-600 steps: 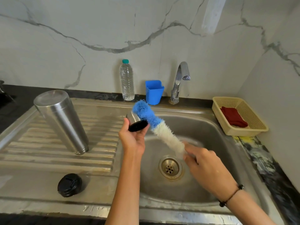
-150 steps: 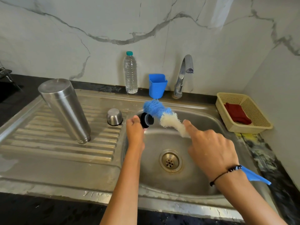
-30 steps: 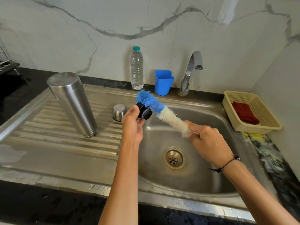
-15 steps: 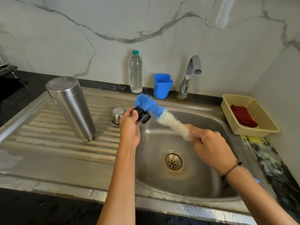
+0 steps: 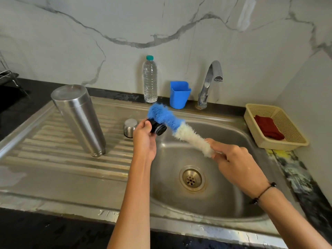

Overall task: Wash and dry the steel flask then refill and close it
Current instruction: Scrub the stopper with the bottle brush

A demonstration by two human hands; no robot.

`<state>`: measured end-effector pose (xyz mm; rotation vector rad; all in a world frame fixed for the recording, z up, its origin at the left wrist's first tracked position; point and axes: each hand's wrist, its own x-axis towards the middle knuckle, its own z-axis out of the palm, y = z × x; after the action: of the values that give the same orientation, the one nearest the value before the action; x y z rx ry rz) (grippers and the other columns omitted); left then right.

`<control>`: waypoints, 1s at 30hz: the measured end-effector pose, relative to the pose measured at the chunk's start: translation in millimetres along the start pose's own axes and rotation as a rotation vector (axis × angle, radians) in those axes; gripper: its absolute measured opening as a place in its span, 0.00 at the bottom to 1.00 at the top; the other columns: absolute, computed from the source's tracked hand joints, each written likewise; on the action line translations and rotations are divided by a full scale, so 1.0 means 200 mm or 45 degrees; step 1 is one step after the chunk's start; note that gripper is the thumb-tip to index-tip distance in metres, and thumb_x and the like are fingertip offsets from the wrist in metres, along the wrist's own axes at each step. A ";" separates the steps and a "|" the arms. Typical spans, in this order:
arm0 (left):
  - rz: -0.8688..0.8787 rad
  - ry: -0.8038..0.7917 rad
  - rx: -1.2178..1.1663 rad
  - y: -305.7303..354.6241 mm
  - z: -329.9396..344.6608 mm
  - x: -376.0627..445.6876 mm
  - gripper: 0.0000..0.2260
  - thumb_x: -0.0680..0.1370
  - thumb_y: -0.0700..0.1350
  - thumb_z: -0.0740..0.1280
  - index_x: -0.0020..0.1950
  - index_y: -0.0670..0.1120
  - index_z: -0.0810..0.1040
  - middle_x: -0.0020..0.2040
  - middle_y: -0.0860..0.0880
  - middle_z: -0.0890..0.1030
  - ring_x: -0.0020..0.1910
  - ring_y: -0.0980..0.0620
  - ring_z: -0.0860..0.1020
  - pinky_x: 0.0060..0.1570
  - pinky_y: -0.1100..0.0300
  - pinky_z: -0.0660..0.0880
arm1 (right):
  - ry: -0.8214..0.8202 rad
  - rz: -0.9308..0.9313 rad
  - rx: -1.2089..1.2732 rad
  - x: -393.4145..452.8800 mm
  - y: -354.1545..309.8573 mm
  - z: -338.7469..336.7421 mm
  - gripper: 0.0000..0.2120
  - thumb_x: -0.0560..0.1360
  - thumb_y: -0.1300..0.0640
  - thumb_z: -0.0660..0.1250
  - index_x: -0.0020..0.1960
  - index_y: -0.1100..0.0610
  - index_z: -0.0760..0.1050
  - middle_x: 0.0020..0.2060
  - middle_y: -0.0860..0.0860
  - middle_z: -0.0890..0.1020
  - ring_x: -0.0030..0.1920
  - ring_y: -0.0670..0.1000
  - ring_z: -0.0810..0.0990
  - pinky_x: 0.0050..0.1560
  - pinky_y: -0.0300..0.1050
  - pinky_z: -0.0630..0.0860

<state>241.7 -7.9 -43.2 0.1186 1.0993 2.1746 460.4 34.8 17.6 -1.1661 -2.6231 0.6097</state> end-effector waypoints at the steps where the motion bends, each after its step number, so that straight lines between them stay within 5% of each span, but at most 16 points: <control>1: -0.008 -0.019 -0.043 0.00 0.00 0.00 0.11 0.83 0.36 0.54 0.52 0.41 0.76 0.48 0.46 0.80 0.43 0.53 0.79 0.37 0.65 0.77 | -0.002 0.000 -0.009 0.00 0.00 0.00 0.22 0.77 0.61 0.57 0.64 0.40 0.70 0.43 0.52 0.82 0.35 0.56 0.75 0.34 0.51 0.74; 5: -0.064 -0.180 -0.144 -0.01 0.02 -0.04 0.09 0.82 0.40 0.57 0.50 0.42 0.76 0.46 0.47 0.83 0.45 0.53 0.82 0.45 0.61 0.79 | 0.010 0.023 0.001 0.00 0.01 0.03 0.20 0.76 0.61 0.56 0.62 0.41 0.72 0.52 0.51 0.82 0.41 0.59 0.77 0.40 0.53 0.76; 8: -0.051 -0.157 -0.147 -0.02 0.01 -0.03 0.06 0.81 0.36 0.58 0.54 0.39 0.74 0.48 0.46 0.80 0.45 0.51 0.80 0.40 0.62 0.79 | 0.011 0.025 0.006 -0.01 0.01 0.03 0.20 0.76 0.61 0.57 0.61 0.40 0.72 0.54 0.49 0.81 0.42 0.58 0.77 0.41 0.53 0.77; 11: -0.066 -0.117 -0.180 -0.03 0.00 -0.04 0.11 0.81 0.36 0.57 0.62 0.37 0.72 0.51 0.44 0.80 0.46 0.50 0.81 0.44 0.60 0.79 | 0.024 0.071 -0.022 0.01 0.03 0.02 0.23 0.76 0.60 0.56 0.64 0.37 0.69 0.51 0.51 0.82 0.44 0.59 0.77 0.42 0.53 0.76; 15: -0.068 -0.048 -0.231 -0.03 0.00 -0.05 0.10 0.82 0.35 0.55 0.52 0.40 0.76 0.47 0.44 0.82 0.46 0.49 0.81 0.53 0.54 0.77 | 0.009 -0.036 -0.017 -0.02 -0.01 0.03 0.22 0.77 0.61 0.57 0.65 0.39 0.70 0.47 0.49 0.82 0.36 0.53 0.75 0.36 0.50 0.75; 19: -0.065 -0.067 -0.219 -0.03 -0.01 -0.04 0.11 0.83 0.37 0.54 0.60 0.40 0.74 0.49 0.43 0.81 0.48 0.48 0.80 0.51 0.54 0.77 | 0.027 0.058 -0.004 0.00 0.01 0.01 0.23 0.77 0.61 0.56 0.65 0.39 0.69 0.49 0.51 0.82 0.38 0.57 0.77 0.38 0.51 0.76; 30: -0.069 -0.018 -0.404 -0.01 0.01 -0.03 0.10 0.83 0.38 0.53 0.52 0.39 0.73 0.48 0.41 0.78 0.46 0.46 0.77 0.51 0.55 0.74 | 0.026 0.049 -0.010 -0.03 0.00 0.00 0.23 0.77 0.62 0.57 0.67 0.42 0.68 0.40 0.54 0.81 0.33 0.56 0.76 0.34 0.52 0.74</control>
<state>247.7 -10.6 -41.9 -0.0375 0.7280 2.2643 463.4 30.3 17.6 -1.2215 -2.5940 0.5917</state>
